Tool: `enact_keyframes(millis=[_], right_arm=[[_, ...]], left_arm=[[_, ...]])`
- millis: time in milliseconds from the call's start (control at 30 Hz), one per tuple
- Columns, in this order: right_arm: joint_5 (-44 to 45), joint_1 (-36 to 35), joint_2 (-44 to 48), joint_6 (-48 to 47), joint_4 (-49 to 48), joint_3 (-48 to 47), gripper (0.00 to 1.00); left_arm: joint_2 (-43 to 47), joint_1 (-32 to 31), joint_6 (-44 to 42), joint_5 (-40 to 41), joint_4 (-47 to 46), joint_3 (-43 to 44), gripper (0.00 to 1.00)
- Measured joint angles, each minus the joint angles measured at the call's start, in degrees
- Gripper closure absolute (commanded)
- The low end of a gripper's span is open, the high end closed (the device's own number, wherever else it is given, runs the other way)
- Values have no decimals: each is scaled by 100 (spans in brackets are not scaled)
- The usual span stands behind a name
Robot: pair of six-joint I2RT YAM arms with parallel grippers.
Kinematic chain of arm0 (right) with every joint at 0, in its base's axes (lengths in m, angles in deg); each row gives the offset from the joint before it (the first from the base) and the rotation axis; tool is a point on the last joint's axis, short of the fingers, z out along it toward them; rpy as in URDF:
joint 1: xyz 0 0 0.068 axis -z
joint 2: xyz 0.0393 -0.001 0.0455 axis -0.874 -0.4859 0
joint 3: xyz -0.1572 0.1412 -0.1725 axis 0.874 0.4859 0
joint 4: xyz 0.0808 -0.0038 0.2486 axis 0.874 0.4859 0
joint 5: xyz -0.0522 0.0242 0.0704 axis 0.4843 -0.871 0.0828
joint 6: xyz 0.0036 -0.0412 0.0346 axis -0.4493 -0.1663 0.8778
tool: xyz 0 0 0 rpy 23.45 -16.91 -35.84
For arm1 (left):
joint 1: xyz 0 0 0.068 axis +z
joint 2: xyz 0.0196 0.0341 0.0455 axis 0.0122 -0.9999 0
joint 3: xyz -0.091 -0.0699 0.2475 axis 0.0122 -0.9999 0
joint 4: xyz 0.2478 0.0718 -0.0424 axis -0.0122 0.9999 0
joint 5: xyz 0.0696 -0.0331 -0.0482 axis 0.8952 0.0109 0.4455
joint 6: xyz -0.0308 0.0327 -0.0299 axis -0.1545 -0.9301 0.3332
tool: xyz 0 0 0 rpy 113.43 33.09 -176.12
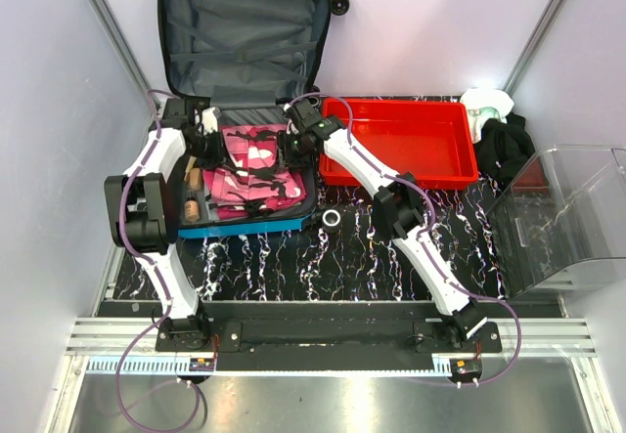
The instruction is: Open, take out, and arrange the luggage
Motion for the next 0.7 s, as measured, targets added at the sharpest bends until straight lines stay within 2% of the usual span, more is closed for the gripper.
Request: enact_keyframes(millis=[67,167,333,700], right_arm=[[0,0,0,-33,-2,2,52],[-7,0,0,-94,-7,4,45],[-7,-7,42,-254,-20,57,25],[-63,-17,409,-205,-258,348,22]], left_arm=[[-2,0,-9,-96,107,101,100],[-2,-28,-39,-227,289,308,100],[-2,-74,-87,-389,446,474,100],[214,216,-205,-490,586,487,100]])
